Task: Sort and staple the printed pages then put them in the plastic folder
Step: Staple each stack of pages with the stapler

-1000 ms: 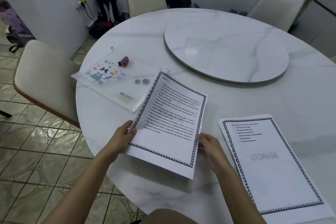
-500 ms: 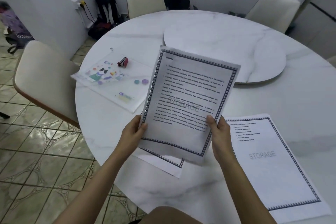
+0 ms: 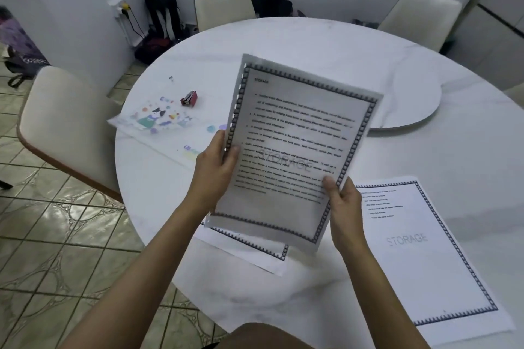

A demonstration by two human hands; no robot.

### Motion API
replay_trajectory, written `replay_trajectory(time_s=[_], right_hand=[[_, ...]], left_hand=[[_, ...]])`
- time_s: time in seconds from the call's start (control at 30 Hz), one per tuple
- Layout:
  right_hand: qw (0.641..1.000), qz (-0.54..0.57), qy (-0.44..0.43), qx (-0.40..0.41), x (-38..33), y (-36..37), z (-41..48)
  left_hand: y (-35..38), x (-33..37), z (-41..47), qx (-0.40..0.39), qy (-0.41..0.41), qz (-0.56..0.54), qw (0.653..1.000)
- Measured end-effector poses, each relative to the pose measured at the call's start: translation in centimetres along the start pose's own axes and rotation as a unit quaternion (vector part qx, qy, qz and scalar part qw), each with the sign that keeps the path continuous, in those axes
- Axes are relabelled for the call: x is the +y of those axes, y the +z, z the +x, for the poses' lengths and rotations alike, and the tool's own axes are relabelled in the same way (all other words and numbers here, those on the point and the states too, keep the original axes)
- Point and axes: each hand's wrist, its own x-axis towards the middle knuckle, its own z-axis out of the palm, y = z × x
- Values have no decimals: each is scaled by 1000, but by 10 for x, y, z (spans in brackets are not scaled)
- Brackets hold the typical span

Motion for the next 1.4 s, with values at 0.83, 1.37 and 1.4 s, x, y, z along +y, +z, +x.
replay_trajectory(time_s=[0.83,1.37,1.4], right_hand=[[962,-66,264,-6,58,29,-10],[957,-43,285,-32,48,37,0],[956,-39,290,-40,48,36,1]], left_hand=[[8,-97,-5,-116,-271,202,934],[-10,-106,-8,-97,-279,226,928],[-11,-105,-11,-101,-270,216,933]])
